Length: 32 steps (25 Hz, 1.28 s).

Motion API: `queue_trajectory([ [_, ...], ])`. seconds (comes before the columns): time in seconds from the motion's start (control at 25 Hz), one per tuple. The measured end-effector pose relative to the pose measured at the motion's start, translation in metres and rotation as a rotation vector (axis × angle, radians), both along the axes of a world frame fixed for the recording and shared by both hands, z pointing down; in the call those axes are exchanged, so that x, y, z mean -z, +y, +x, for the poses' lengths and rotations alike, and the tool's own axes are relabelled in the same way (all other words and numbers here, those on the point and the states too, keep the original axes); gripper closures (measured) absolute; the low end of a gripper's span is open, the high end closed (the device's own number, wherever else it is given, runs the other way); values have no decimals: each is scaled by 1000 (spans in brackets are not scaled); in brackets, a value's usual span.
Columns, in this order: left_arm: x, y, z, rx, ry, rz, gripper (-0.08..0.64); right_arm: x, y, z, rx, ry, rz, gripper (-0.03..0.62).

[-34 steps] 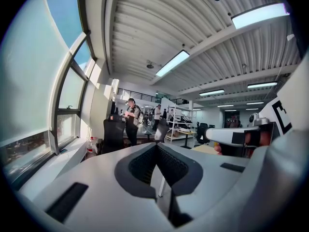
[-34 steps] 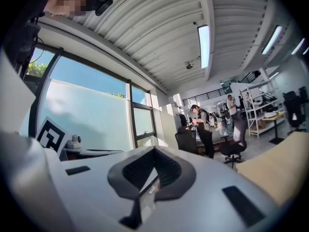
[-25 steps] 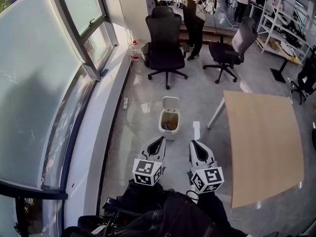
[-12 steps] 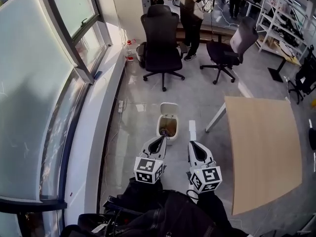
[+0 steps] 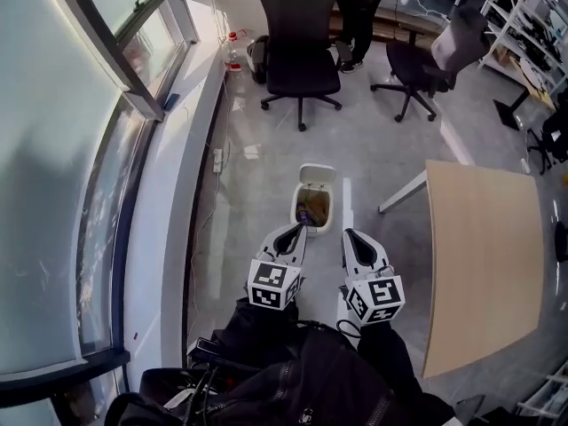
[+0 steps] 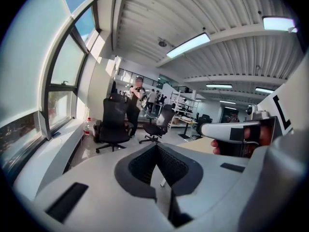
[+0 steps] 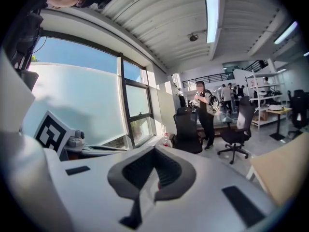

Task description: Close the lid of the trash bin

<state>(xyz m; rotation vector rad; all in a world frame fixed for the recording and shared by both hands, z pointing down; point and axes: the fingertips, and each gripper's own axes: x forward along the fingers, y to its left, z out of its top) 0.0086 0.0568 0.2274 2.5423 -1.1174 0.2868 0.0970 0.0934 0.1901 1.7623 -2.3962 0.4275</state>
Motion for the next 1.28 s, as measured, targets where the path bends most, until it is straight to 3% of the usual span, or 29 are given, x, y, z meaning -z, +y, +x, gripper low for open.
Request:
queue_trajectory([
  [0.4, -82, -56, -22, -4, -47, -161, 558, -86, -50, -13, 9, 57, -194, 588],
  [0.56, -127, -62, -19, 6, -87, -210, 558, -136, -64, -14, 72, 68, -256, 588],
  [0.96, -255, -32, -56, 128, -166, -396, 558, -272, -78, -40, 270, 77, -406, 588],
  [1.28, -336, -3, -92, 198, -206, -498, 558, -367, -85, -41, 333, 107, -487, 588],
])
